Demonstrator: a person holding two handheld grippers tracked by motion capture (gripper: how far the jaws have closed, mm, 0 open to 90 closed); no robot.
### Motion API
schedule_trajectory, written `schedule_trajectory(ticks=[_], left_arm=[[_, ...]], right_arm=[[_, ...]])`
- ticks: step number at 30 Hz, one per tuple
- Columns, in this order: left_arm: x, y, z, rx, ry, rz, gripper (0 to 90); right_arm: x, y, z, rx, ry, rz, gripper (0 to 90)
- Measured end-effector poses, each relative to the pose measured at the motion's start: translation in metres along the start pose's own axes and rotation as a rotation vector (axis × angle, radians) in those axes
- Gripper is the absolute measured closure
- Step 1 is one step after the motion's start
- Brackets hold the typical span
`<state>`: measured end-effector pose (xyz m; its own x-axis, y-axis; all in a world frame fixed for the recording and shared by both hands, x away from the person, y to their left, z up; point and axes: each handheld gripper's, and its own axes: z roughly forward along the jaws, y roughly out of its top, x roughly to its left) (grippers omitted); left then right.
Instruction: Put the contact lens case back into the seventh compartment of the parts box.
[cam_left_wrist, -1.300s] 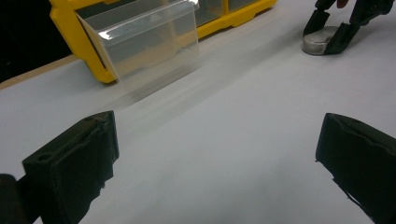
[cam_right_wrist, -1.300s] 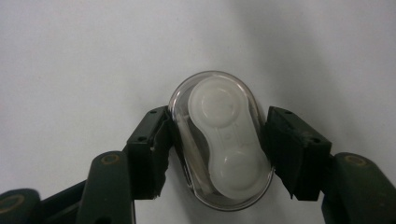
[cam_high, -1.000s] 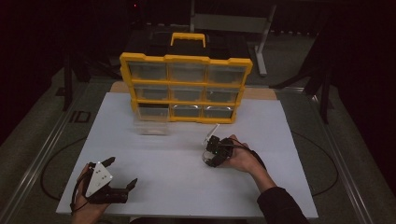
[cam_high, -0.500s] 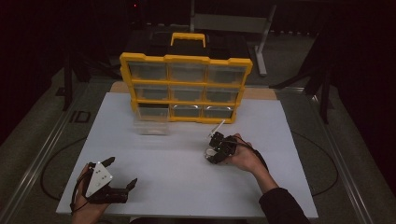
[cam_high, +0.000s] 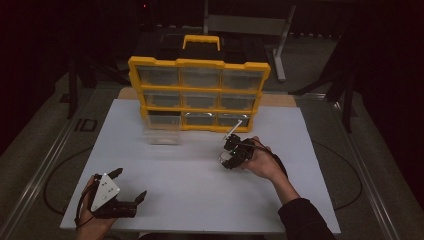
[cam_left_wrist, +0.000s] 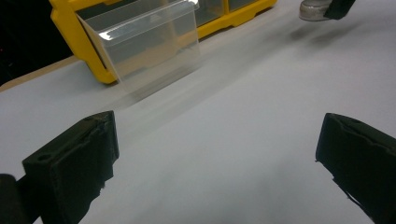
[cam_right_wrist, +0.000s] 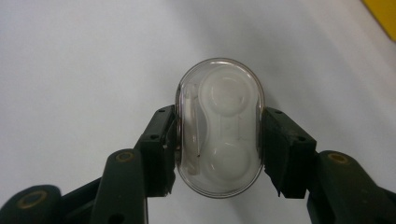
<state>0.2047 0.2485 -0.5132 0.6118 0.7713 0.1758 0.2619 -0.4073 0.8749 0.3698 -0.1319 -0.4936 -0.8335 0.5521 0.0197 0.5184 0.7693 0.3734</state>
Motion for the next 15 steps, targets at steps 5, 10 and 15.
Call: schedule_trajectory(ticks=[5, 10, 15], left_arm=[[0.000, 0.000, 0.000, -0.002, 0.001, -0.002, 0.3], [0.000, 0.000, 0.000, -0.003, 0.004, -0.005, 0.3], [0.001, 0.000, 0.000, -0.005, 0.003, -0.008, 0.3]], right_arm=[[-0.003, 0.002, -0.007, -0.012, -0.001, 0.009, 48.8], [-0.007, 0.004, -0.019, -0.034, 0.000, 0.030, 48.9], [-0.010, 0.004, -0.029, -0.055, 0.002, 0.039, 48.8]])
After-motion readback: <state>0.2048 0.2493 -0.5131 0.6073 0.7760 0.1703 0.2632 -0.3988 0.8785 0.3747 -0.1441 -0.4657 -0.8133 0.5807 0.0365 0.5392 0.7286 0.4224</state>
